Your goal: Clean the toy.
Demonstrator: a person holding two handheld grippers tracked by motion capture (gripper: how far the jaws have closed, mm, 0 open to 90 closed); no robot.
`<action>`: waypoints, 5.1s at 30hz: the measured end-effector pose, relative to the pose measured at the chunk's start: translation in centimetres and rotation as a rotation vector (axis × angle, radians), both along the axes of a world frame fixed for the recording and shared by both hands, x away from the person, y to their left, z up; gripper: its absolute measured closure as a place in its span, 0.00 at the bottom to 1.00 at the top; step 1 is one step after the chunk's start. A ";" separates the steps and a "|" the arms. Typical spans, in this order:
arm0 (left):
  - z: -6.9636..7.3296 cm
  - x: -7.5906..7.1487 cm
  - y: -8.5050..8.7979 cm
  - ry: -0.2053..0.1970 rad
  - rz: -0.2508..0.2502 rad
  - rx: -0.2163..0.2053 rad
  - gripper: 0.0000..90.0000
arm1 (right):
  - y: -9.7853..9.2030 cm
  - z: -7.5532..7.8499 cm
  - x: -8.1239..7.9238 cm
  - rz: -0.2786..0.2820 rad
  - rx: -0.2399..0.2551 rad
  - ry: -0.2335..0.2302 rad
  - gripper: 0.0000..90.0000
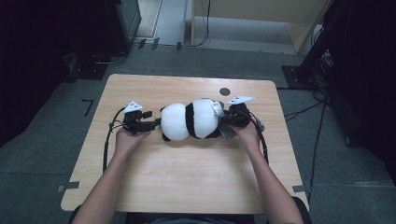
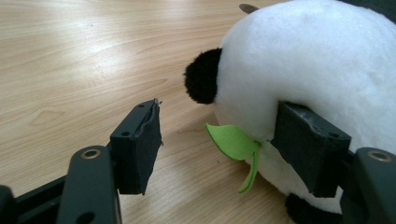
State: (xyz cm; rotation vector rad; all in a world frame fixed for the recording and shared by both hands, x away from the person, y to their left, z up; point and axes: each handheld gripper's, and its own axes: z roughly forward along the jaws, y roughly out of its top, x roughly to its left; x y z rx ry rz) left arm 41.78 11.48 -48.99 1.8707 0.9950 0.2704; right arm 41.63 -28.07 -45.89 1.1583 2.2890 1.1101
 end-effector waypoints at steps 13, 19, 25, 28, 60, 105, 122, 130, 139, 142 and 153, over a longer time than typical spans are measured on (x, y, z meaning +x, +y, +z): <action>0.3 -1.3 -0.5 -0.083 -0.080 0.024 0.43 | 0.8 -0.1 2.1 0.046 0.043 0.021 0.89; 0.3 -1.8 -0.8 -0.118 -0.136 0.014 0.41 | 0.9 -0.5 2.9 0.039 0.089 0.036 0.89; -0.1 -1.6 -1.1 -0.101 -0.131 -0.003 0.30 | 1.3 -0.8 3.3 0.006 0.120 0.030 0.90; -0.2 -1.5 -1.1 -0.084 -0.127 -0.007 0.26 | 1.8 -0.7 3.8 -0.012 0.127 0.039 0.90; -0.9 -2.0 -2.5 -0.047 -0.328 -0.052 0.63 | 2.6 -0.7 4.4 -0.072 0.136 0.044 0.91; 2.6 -4.3 -2.8 -0.096 -0.084 -0.203 0.81 | 4.7 7.0 -6.8 0.104 0.145 -0.094 0.87; 3.4 -4.9 -3.8 -0.079 -0.045 -0.170 0.81 | 12.6 5.3 -8.4 0.256 0.089 -0.130 0.88; 3.6 -5.0 -4.1 -0.072 -0.049 -0.185 0.81 | 13.8 3.0 -9.2 0.297 0.028 -0.112 0.88; 4.0 -4.9 -3.5 -0.073 -0.029 -0.223 0.80 | 13.9 0.6 -9.0 0.308 -0.037 -0.043 0.88; 4.0 -5.0 -3.5 -0.090 -0.029 -0.204 0.80 | 13.7 0.2 -8.9 0.308 -0.059 -0.026 0.88; 4.0 -4.8 -3.0 -0.097 -0.012 -0.199 0.80 | 12.3 3.8 -10.9 0.317 0.015 -0.106 0.88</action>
